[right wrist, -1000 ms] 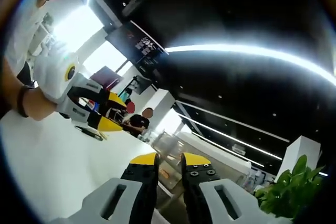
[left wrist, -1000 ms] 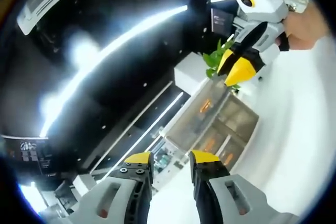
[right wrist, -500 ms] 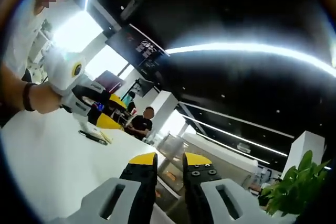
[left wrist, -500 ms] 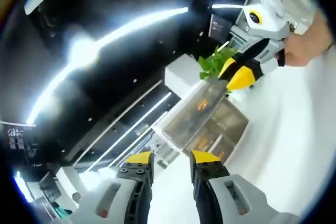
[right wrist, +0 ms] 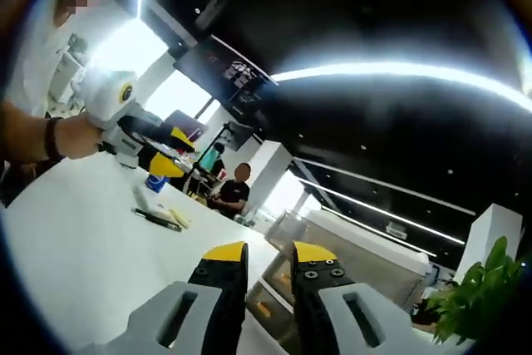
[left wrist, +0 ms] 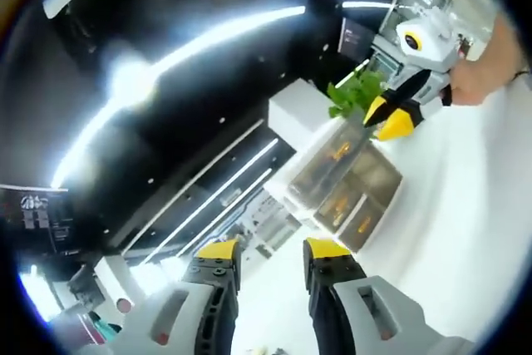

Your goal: Pick up the scattered pens and sticky notes one by one and arrange them into an orderly layout on the desk, lining the pens up parallel to each other and squaring the sticky note stack until the whole desk area is clear and organized

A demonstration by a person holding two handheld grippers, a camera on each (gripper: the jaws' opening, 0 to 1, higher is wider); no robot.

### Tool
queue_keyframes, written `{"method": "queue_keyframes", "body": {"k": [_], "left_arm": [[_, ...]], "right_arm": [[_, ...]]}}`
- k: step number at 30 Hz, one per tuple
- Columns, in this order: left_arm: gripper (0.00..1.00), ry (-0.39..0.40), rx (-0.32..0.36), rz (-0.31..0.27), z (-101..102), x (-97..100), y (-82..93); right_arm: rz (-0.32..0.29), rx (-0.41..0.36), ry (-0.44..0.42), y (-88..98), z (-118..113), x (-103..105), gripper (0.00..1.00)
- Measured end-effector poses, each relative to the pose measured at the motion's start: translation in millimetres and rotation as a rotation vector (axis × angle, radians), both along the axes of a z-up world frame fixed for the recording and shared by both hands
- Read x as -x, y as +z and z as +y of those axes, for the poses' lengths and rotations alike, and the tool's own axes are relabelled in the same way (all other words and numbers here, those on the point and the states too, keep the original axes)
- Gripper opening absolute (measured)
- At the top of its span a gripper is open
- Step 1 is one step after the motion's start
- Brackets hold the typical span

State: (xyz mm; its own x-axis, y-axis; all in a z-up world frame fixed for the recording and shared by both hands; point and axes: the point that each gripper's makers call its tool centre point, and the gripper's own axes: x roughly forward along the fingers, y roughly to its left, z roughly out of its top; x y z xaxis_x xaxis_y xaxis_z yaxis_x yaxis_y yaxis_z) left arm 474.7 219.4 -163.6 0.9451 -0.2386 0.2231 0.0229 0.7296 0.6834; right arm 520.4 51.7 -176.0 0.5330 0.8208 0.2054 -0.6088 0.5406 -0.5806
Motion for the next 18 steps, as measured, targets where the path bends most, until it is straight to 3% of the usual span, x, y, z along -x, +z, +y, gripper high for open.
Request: {"method": "queue_keyframes", "body": {"k": [8, 12, 18], "left_arm": [[0.3, 0.048, 0.022, 0.048, 43, 20.4, -19.5], [0.3, 0.062, 0.006, 0.09, 51, 22.3, -31.4], [0.3, 0.05, -0.008, 0.105, 49, 26.3, -37.0]], "right_arm": [[-0.027, 0.09, 0.031, -12.5, 24, 13, 0.22], [-0.063, 0.153, 0.025, -17.0, 31, 15, 0.22], [-0.05, 0.161, 0.043, -17.4, 44, 18, 0.22]]}}
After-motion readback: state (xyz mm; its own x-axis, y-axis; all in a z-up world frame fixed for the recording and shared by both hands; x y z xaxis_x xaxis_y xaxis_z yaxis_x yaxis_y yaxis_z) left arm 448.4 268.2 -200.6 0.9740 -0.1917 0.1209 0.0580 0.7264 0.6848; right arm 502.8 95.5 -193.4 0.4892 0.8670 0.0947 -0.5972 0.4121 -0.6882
